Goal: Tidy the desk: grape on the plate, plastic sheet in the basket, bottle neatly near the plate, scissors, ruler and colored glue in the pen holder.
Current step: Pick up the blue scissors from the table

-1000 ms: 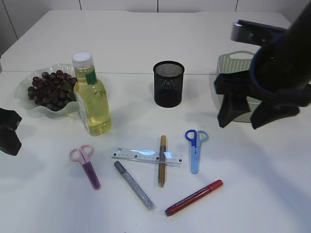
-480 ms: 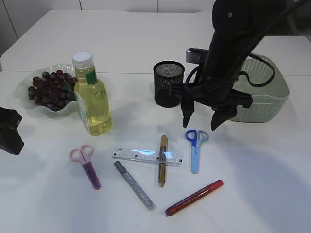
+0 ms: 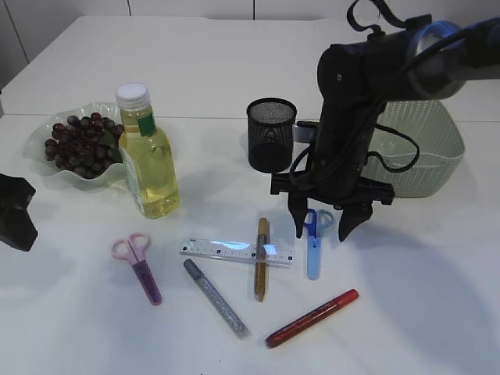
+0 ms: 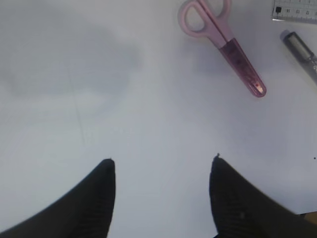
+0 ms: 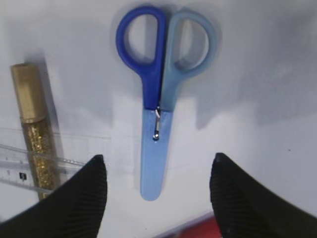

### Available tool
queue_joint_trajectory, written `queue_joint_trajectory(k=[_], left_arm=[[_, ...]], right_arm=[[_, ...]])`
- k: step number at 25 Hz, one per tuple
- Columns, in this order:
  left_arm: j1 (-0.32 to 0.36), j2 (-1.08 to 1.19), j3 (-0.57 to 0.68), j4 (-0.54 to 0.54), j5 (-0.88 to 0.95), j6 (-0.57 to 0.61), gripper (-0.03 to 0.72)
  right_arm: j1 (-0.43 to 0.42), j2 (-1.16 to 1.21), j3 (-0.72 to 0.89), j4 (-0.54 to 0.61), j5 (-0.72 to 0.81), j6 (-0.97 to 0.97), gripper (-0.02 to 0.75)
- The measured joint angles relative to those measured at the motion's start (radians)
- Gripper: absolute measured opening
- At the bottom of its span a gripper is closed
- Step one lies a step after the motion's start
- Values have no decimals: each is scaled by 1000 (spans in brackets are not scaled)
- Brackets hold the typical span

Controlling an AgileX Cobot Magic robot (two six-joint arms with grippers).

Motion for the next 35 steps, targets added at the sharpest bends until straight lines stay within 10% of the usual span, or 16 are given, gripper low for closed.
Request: queue_joint_trajectory(k=[35], left_arm=[[0,0,0,4,-7,0,442]], right_arm=[[0,81,-2,-37,-101,62,508]])
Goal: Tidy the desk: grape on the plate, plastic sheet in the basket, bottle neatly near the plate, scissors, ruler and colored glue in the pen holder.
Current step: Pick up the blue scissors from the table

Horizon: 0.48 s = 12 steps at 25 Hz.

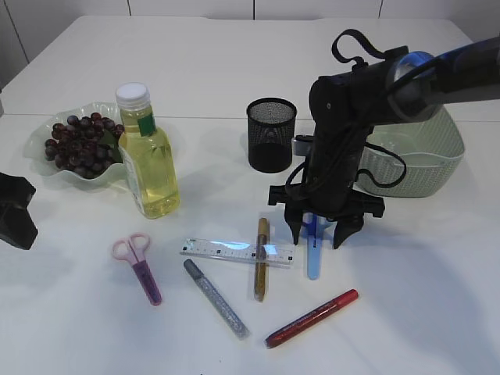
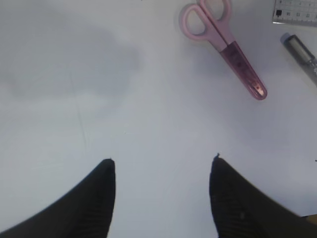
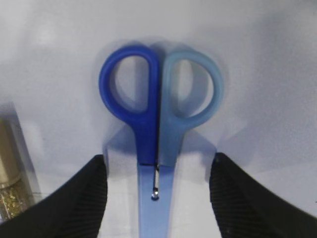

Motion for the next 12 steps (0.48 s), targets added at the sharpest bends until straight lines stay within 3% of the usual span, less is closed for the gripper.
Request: queue_joint_trajectory(k=[7,12], left_arm=[[0,0,0,2,-9,0,442],[0,0,0,2,-14,0,442]], right_arm=[[0,2,0,0,-11,0,505],[0,9,-2,0,-15,0,414]])
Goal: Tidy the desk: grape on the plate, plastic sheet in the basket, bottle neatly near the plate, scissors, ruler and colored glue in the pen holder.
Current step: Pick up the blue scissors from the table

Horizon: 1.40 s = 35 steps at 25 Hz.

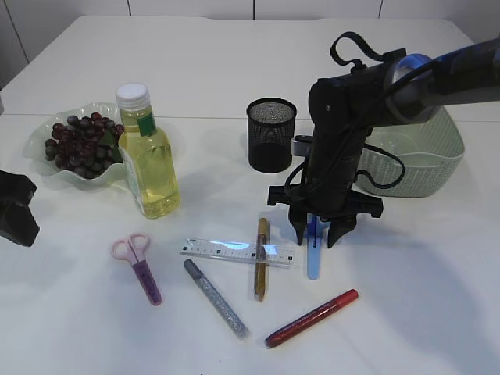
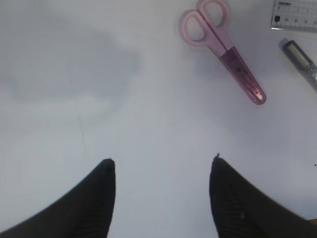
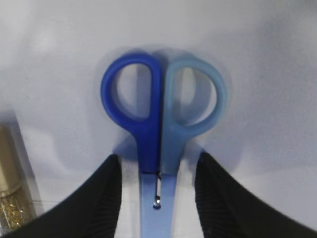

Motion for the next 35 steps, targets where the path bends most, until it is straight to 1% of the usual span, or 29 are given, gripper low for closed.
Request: queue_joint_trajectory(k=[7,9,13,21,27,31,35], left_arm=[[0,0,0,0,-4,0,442],[0,0,0,0,-4,0,442],[0,0,0,0,-9,0,442],[0,0,0,2,-11,0,442],[0,0,0,2,-11,0,442],[0,0,0,2,-11,0,442],[0,0,0,2,-11,0,442]], right_arm=[[0,0,0,0,0,1,244],[0,0,0,0,0,1,209],[0,0,0,0,0,1,194],[0,0,0,0,-1,-1,191],[0,-9,-6,13,3,-47,190],[-19,-33,-49,45,13,-105,190],[-70,-52,-113,135,21,-206,190]])
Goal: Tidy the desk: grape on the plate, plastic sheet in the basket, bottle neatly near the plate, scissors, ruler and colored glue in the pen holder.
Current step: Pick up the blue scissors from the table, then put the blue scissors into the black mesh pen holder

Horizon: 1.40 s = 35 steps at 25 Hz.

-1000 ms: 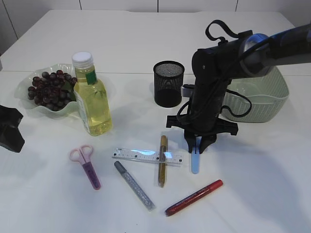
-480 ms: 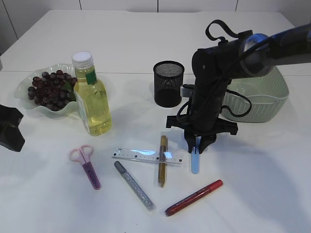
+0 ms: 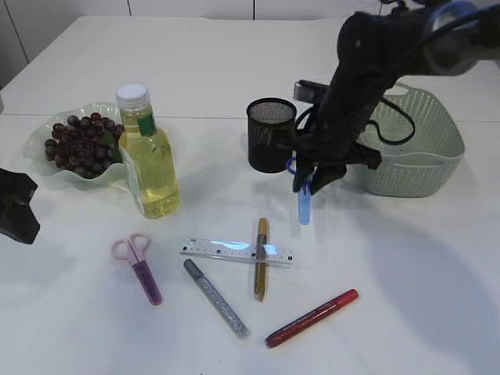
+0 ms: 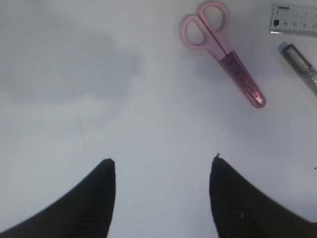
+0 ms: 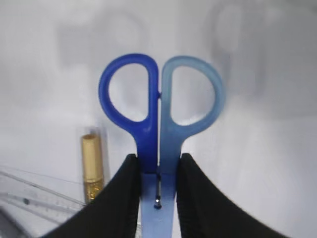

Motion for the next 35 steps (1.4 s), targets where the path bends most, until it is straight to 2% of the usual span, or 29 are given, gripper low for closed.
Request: queue_joint_trajectory(k=[3,8,13,24,27,32,35], left_arm=[[0,0,0,0,0,0,442],[0,0,0,-4,0,0,442],[0,0,0,-6,0,0,442],[0,0,0,-7,42,0,442],[0,0,0,-7,46,0,442],[0,0,0,-7,61,0,442],[0,0,0,-7,63,0,442]], right_arm=[[-55,-5,-56,129,6,-132,190],[-143,-5,-134,424,6,-428,190],[-194,-5,-153,684,-94,-776,188],[-196,44,-153,1095,-299,-1564,188],[-196,81,-153,1168,-333,-1705,188],[-196,133,-153,1366,-359,-1944,188],[-196,151,-153,1419,-361,-2023,188]])
